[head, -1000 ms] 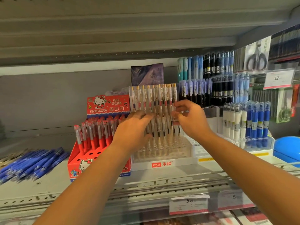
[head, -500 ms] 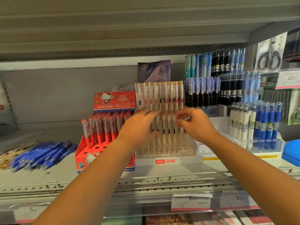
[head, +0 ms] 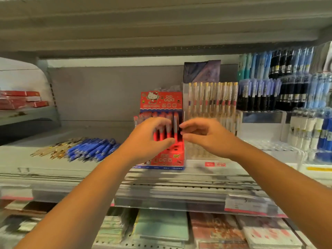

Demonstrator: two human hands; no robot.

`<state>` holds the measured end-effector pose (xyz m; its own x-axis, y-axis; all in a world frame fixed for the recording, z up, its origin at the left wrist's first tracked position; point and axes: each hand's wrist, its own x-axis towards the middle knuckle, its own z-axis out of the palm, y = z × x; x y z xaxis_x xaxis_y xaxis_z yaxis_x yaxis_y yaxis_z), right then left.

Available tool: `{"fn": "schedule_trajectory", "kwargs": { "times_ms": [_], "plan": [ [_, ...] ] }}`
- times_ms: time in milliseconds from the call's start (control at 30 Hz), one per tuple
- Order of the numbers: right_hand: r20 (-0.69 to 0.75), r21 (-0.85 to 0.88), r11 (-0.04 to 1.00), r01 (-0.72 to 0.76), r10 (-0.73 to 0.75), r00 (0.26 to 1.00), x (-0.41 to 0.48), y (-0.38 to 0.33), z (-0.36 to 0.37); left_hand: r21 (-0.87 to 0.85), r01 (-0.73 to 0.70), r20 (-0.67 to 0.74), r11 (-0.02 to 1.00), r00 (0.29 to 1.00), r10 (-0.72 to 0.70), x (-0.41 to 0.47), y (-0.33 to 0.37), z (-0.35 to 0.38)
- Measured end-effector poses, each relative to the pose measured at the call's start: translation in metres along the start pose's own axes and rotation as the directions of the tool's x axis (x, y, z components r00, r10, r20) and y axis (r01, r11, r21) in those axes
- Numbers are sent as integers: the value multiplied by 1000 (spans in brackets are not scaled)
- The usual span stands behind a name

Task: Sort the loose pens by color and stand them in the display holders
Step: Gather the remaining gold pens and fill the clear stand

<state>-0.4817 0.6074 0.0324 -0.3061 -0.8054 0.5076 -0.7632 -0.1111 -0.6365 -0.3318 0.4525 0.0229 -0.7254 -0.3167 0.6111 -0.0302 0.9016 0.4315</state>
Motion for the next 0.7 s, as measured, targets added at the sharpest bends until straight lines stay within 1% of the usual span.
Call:
{"fn": "schedule_trajectory", "kwargs": {
  "times_ms": [133, 233, 333, 467, 567, 700],
  "plan": [
    [58, 15, 998, -53, 52, 997, 18, -34, 55, -19, 159, 14, 987, 987, -158, -37, -44, -49],
    [69, 47, 994, -102, 99, 993, 35, -59, 100, 24, 227, 21, 974, 974, -227, -59, -79, -89],
    [55, 58, 990, -132, 129, 990, 55, -80, 145, 74, 263, 34, 962, 963, -266, -77, -113, -128],
    [30, 29, 986, -161, 161, 987, 83, -101, 198, 155, 303, 36, 940, 949, -312, -96, -159, -174],
    [38, -25, 982, -189, 190, 981, 104, -113, 231, 158, 366, 30, 917, 926, -375, -102, -190, -203],
    [61, -117, 975, -190, 198, 978, 140, -125, 264, 199, 424, 82, 884, 891, -446, -99, -230, -229]
  ]
}}
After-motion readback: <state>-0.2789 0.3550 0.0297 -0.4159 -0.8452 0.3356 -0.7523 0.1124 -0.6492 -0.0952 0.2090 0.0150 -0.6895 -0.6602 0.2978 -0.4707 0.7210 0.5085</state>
